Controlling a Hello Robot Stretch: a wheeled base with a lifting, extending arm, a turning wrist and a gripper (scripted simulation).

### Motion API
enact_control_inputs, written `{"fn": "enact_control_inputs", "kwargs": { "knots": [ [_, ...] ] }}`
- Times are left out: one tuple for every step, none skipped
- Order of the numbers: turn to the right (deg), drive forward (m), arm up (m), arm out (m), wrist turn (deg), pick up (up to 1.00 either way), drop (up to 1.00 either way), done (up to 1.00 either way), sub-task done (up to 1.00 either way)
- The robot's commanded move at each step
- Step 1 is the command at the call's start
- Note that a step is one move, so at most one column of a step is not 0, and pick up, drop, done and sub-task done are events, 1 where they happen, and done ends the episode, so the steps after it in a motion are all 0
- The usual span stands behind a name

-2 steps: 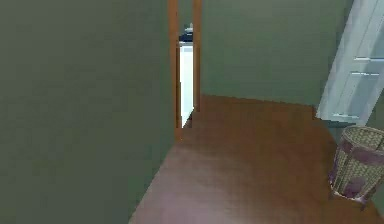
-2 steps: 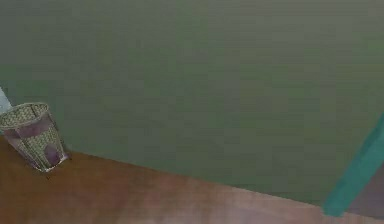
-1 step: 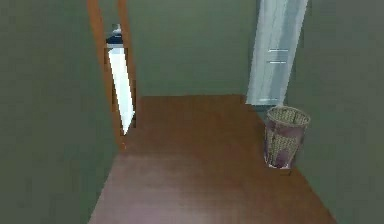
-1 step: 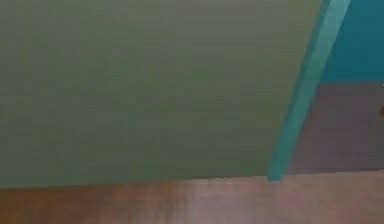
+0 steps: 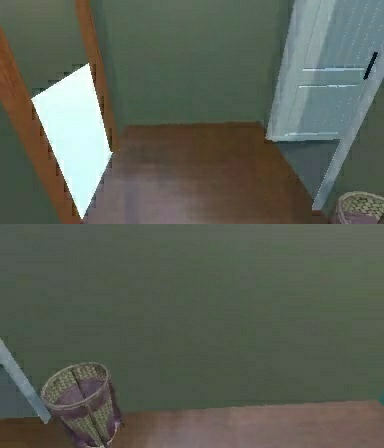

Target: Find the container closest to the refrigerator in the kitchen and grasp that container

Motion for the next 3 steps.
{"fn": "enact_control_inputs", "kwargs": {
  "knots": [
    [0.0,0.95,0.00,0.00,0.0,0.00,0.00,0.00,0.00],
    [45.0,0.00,0.00,0.00,0.0,0.00,0.00,0.00,0.00],
    [12.0,0.00,0.00,0.00,0.0,0.00,0.00,0.00,0.00]
  ]
}}
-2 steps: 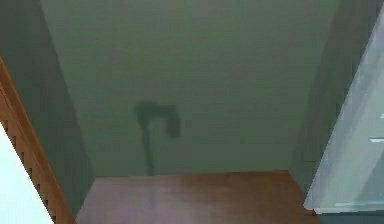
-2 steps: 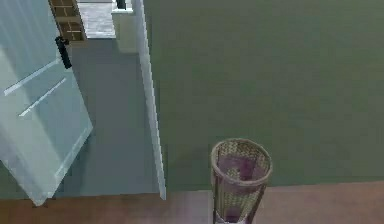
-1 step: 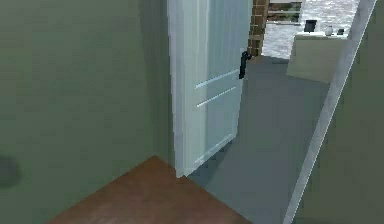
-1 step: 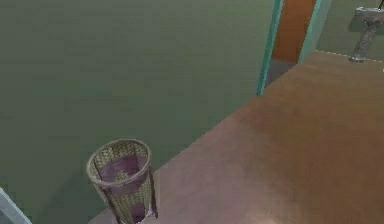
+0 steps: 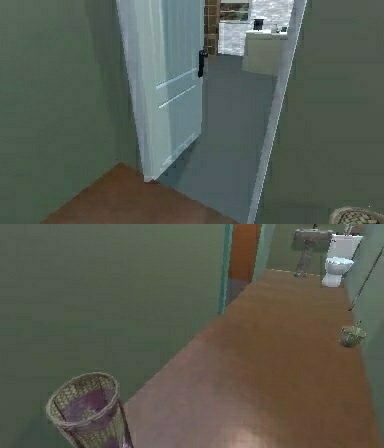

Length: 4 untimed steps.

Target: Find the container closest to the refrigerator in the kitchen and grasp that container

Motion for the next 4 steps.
{"fn": "enact_control_inputs", "kwargs": {
  "knots": [
    [0.0,0.90,0.00,0.00,0.0,0.00,0.00,0.00,0.00],
    [30.0,0.00,0.00,0.00,0.0,0.00,0.00,0.00,0.00],
    [0.0,0.50,0.00,0.00,0.0,0.00,0.00,0.00,0.00],
    [3.0,0.00,0.00,0.00,0.0,0.00,0.00,0.00,0.00]
  ]
}}
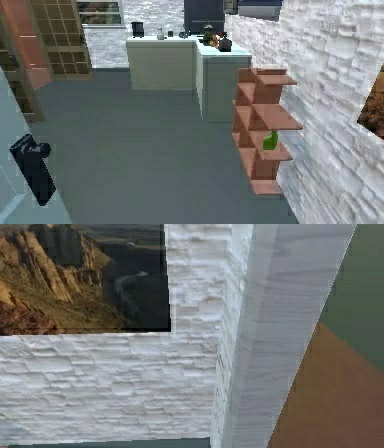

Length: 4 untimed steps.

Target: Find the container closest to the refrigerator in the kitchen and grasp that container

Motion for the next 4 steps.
{"fn": "enact_control_inputs", "kwargs": {
  "knots": [
    [0.0,0.70,0.00,0.00,0.0,0.00,0.00,0.00,0.00],
    [42.0,0.00,0.00,0.00,0.0,0.00,0.00,0.00,0.00],
    [-45.0,0.00,0.00,0.00,0.0,0.00,0.00,0.00,0.00],
    [0.0,0.35,0.00,0.00,0.0,0.00,0.00,0.00,0.00]
  ]
}}
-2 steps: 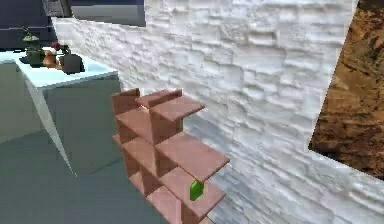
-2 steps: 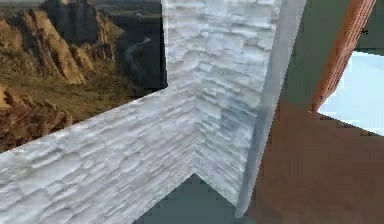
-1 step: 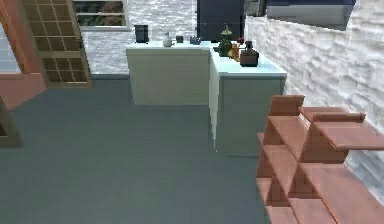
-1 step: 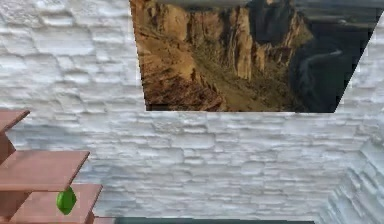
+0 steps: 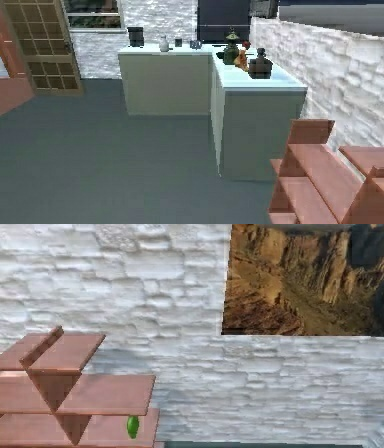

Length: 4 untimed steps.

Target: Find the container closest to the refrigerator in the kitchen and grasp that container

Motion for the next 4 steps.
{"fn": "enact_control_inputs", "kwargs": {
  "knots": [
    [-45.0,0.00,0.00,0.00,0.0,0.00,0.00,0.00,0.00],
    [-30.0,0.00,0.00,0.00,0.0,0.00,0.00,0.00,0.00],
    [0.0,1.00,0.00,0.00,0.0,0.00,0.00,0.00,0.00],
    [-12.0,0.00,0.00,0.00,0.0,0.00,0.00,0.00,0.00]
  ]
}}
